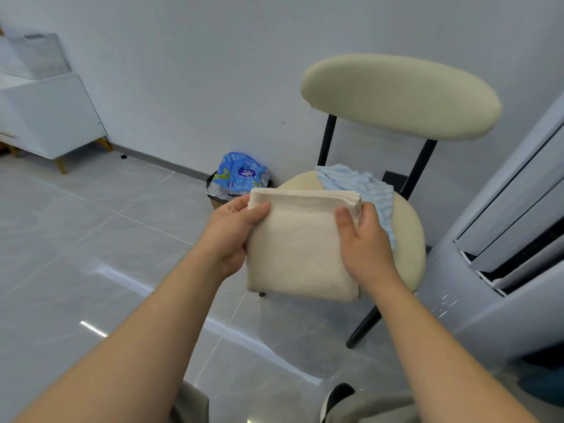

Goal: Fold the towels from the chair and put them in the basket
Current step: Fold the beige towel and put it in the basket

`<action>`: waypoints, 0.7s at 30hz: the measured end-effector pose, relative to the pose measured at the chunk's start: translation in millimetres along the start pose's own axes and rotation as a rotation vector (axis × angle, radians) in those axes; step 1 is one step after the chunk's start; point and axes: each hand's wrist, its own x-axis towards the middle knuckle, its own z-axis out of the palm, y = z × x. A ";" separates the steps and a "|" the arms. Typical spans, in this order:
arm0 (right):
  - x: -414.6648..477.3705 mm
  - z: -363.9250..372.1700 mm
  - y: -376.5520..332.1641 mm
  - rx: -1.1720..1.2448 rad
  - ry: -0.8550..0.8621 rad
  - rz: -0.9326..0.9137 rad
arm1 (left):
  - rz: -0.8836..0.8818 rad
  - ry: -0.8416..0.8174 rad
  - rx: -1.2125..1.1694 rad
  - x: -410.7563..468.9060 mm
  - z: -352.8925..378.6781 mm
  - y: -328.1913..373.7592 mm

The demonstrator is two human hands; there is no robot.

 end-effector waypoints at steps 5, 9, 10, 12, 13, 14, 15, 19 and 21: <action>1.6 -3.9 0.8 0.037 -0.057 -0.016 | -0.023 -0.009 0.012 -4.4 6.6 1.5; 1.9 -6.2 2.9 0.103 -0.155 0.099 | 0.128 0.112 0.159 -3.3 6.9 -1.6; 2.9 -7.4 3.8 0.163 -0.188 0.156 | 0.162 0.135 0.198 -2.9 6.3 -2.1; 4.1 -9.5 5.5 0.286 -0.265 0.225 | 0.225 0.146 0.304 -2.2 4.8 -2.8; 4.5 -9.6 7.4 0.272 -0.296 0.207 | 0.253 0.136 0.365 -2.3 4.3 -3.7; 4.6 -9.4 9.1 0.205 -0.322 0.166 | 0.273 0.118 0.421 -3.0 4.5 -4.8; 3.4 -9.5 9.0 0.104 -0.350 0.114 | 0.286 0.097 0.463 -3.8 4.9 -6.1; 4.4 -18.7 7.7 -0.092 -0.422 0.024 | 0.326 0.021 0.549 -4.9 5.5 -8.4; 6.1 -23.2 8.8 -0.197 -0.463 -0.007 | 0.336 -0.036 0.557 -5.8 5.0 -8.3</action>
